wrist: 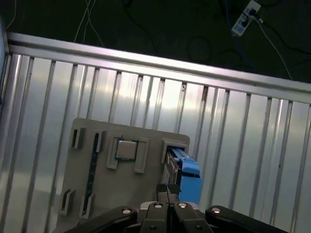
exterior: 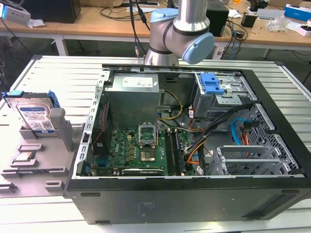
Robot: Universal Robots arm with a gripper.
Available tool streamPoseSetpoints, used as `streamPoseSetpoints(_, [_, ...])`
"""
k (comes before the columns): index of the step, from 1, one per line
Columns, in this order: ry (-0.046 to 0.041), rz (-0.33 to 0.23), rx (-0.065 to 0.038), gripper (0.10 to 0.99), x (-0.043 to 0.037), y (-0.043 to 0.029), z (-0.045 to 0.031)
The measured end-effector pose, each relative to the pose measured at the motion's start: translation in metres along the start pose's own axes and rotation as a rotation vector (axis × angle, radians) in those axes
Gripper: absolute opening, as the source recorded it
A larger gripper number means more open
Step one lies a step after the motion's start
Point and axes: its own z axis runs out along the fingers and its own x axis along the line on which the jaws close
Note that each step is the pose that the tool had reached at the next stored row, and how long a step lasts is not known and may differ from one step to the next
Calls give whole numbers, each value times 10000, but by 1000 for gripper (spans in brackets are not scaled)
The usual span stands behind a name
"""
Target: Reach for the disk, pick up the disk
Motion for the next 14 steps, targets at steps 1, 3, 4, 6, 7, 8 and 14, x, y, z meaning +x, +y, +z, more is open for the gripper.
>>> streamPoseSetpoints(1, [-9, 221, 0, 106, 0, 0, 0])
streamPoseSetpoints(3, [-26, 679, -1, 106, 0, 0, 0])
streamPoseSetpoints(4, [-39, 1027, 0, 106, 0, 0, 0])
streamPoseSetpoints(6, [-53, 1379, -1, 106, 0, 0, 0])
streamPoseSetpoints(7, [-61, 1594, -1, 106, 0, 0, 0])
streamPoseSetpoints(8, [-66, 1710, -1, 106, 0, 0, 1])
streamPoseSetpoints(14, [-107, 2795, -2, 106, 0, 0, 0])
